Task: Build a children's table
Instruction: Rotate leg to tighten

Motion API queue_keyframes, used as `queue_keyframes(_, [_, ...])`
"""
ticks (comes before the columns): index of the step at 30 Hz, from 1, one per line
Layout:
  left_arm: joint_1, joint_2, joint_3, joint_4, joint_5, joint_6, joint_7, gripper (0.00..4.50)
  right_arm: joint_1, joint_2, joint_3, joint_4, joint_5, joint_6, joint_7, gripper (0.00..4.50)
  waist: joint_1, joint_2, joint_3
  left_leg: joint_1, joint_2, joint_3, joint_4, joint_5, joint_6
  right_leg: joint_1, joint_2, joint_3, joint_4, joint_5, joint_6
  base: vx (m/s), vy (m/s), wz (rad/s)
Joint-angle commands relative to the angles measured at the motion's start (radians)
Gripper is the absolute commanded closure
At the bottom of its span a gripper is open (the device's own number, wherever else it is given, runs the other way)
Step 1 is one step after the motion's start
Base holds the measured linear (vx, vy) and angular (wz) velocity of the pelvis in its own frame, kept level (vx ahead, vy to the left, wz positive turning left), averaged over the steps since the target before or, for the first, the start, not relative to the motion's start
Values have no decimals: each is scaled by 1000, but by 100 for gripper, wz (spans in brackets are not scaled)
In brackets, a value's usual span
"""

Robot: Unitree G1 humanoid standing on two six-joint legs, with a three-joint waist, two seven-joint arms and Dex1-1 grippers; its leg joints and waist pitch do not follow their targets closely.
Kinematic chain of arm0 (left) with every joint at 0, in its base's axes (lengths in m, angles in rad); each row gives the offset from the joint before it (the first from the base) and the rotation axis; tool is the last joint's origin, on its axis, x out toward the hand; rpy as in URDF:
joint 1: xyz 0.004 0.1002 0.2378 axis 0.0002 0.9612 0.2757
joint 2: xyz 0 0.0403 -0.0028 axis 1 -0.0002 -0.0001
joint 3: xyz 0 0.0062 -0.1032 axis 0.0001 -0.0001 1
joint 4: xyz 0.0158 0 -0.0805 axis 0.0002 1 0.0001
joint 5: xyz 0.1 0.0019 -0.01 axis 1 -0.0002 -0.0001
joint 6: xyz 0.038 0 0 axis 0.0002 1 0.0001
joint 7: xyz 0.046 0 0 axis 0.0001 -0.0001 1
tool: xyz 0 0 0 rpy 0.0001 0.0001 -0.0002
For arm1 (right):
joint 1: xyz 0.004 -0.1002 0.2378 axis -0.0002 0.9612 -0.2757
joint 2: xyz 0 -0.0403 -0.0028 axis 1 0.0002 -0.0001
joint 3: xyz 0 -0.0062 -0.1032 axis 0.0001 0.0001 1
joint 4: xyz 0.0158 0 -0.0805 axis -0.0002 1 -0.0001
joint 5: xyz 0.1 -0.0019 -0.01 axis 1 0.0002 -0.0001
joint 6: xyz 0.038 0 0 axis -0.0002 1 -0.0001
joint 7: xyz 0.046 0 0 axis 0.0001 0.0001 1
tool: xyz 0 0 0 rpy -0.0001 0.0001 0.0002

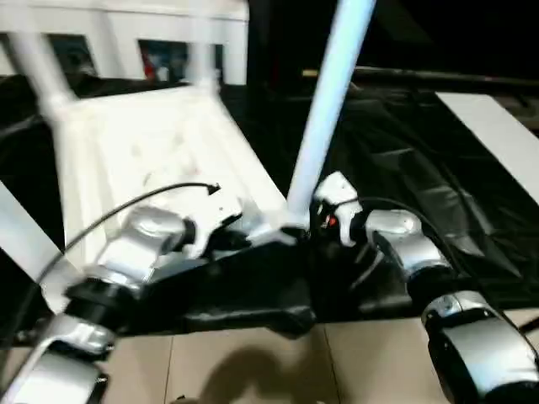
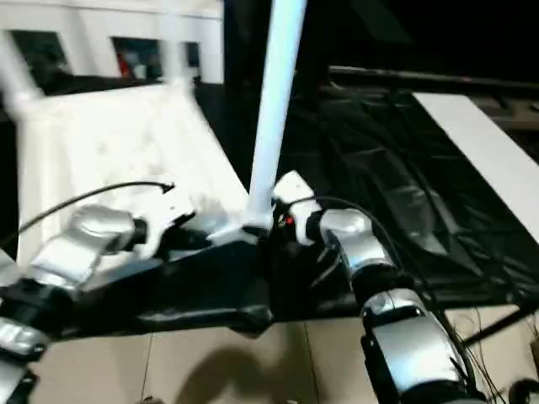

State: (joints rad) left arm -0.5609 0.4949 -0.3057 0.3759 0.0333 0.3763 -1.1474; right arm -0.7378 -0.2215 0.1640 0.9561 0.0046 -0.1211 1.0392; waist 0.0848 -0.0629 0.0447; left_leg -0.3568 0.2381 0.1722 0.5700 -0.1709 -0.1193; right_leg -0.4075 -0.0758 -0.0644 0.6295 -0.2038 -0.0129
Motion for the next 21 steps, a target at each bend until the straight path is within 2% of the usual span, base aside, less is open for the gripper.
queue_keyframes(1, [33, 4, -68, 5, 0, 12, -75, 450, 3, -19, 0, -28, 18, 4, 49, 61, 0, 19, -60, 7, -4, 14, -56, -174, 44, 57, -46, 41, -61, -19, -259, 0, 0, 0])
queue_keyframes(5, [34, 19, -68, -15, -17, 21, -103, 450, 2, -25, 1, -35, 37, 26, 111, 61, 5, 21, -60, 7, -4, 14, -57, -174, 31, 58, -45, 40, -59, -7, -262, 0, 0, 0])
queue_keyframes(7, [32, 20, -69, -8, -16, 17, -110, 450, 6, -35, 13, -33, 22, 25, 134, 61, 6, 18, -61, 7, -5, 14, -56, -169, 30, 59, -46, 40, -58, -3, -262, 0, 0, 0])
queue_keyframes(9, [30, 19, -69, -3, -14, 13, -110, 450, 6, -35, 10, -31, 25, 28, 134, 88, 6, 16, -62, 6, -6, 15, -55, -158, 32, 60, -46, 41, -57, 4, -262, 0, 0, 0])
queue_keyframes(10, [30, 17, -68, 0, -16, 12, -111, 450, 6, -33, 4, -33, 33, 39, 143, 95, 5, 7, -61, 5, -7, 15, -55, -149, 36, 61, -45, 41, -58, 2, -260, 0, 0, 0])
queue_keyframes(11, [30, 17, -68, 0, -16, 12, -111, 450, 6, -34, 4, -33, 33, 40, 145, 107, 6, 12, -61, 5, -6, 14, -55, -148, 36, 61, -47, 41, -57, -7, -258, 0, 0, 0])
queue_keyframes(19, [31, 22, -64, 2, -22, 13, -124, 450, 3, -35, 8, -28, 25, 43, 142, 165, 6, 15, -63, 6, -7, 15, -53, -137, 35, 61, -45, 40, -55, 17, -262, 0, 0, 0])
queue_keyframes(21, [31, 27, -73, 10, -12, 13, -129, 450, 5, -31, 5, -19, 23, 42, 134, 175, 7, 22, -64, 6, -7, 14, -54, -143, 31, 61, -45, 39, -55, 23, -263, 0, 0, 0])
